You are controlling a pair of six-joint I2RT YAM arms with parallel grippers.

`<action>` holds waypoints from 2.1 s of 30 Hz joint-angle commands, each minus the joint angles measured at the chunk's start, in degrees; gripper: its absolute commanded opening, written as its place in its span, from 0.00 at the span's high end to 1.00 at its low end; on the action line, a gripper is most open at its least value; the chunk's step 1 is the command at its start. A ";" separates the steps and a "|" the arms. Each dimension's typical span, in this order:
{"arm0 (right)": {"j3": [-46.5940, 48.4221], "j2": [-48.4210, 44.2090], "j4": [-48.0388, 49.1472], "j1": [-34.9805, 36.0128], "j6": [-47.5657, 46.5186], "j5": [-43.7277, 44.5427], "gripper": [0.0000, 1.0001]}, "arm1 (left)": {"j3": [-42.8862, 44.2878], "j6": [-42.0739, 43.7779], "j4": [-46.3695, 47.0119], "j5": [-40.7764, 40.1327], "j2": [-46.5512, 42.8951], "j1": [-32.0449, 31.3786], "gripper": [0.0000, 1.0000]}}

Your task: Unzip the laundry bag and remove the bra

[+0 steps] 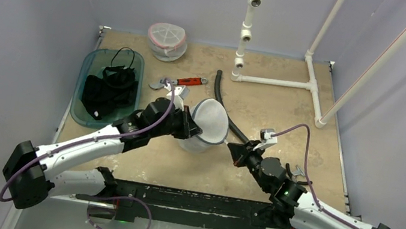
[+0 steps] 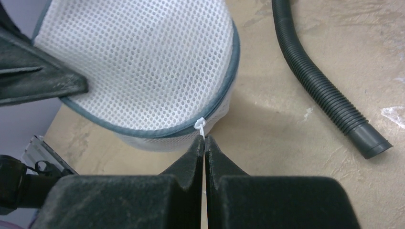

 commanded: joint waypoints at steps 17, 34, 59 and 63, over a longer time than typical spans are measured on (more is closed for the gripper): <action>-2.05 8.92 9.26 -0.18 -1.65 -6.64 1.00 | -7.32 0.79 7.24 6.22 4.06 11.16 0.51; -0.55 11.76 11.80 -0.11 -3.07 -6.96 1.00 | -14.69 -24.70 15.58 -10.21 -3.67 -5.80 0.40; 0.35 11.63 11.37 -0.04 -4.10 -10.60 1.00 | -9.94 -23.98 19.09 -15.77 9.85 -6.23 1.00; 0.27 11.37 10.65 -0.02 -3.95 -8.89 1.00 | -9.00 -22.11 15.30 -17.81 6.03 -6.16 1.00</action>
